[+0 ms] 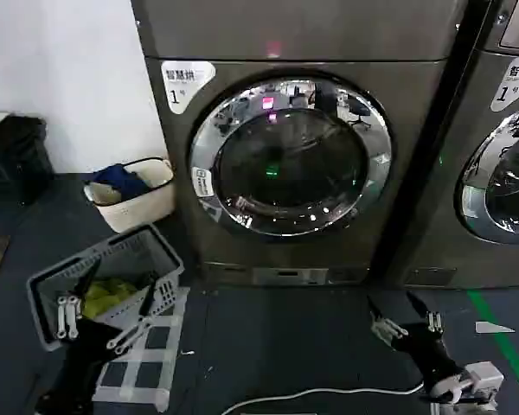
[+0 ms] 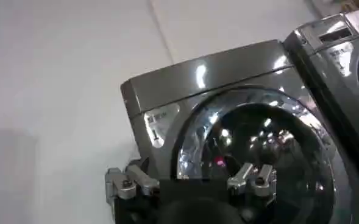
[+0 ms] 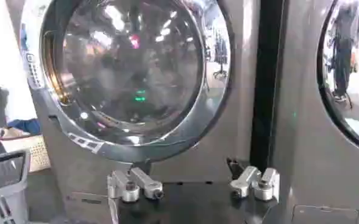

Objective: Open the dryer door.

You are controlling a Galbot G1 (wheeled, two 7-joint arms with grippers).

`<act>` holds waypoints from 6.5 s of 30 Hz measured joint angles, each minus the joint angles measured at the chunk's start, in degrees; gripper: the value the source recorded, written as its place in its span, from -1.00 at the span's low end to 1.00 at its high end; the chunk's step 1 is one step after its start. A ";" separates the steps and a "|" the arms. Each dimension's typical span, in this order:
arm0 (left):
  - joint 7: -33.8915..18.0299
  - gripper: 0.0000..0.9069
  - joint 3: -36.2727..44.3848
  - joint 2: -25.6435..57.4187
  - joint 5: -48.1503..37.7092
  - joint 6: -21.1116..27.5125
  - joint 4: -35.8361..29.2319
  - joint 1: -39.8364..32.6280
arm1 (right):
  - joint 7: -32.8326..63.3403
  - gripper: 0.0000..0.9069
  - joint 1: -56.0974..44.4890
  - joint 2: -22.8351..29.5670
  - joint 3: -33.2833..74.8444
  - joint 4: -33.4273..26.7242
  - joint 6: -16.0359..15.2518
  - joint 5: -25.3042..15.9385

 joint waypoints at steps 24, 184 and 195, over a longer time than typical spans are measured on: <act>0.09 1.00 0.09 -0.72 1.38 0.00 -1.37 1.07 | -3.51 1.00 12.54 -13.12 -9.56 -7.11 8.71 4.60; 3.57 1.00 -10.89 4.25 -12.88 3.81 3.79 -3.82 | -28.34 1.00 73.25 -14.48 -58.25 -46.37 17.65 19.98; 3.17 1.00 -6.34 13.75 -17.90 9.87 10.21 -13.76 | -34.30 1.00 70.15 -21.85 -56.48 -38.16 18.03 25.32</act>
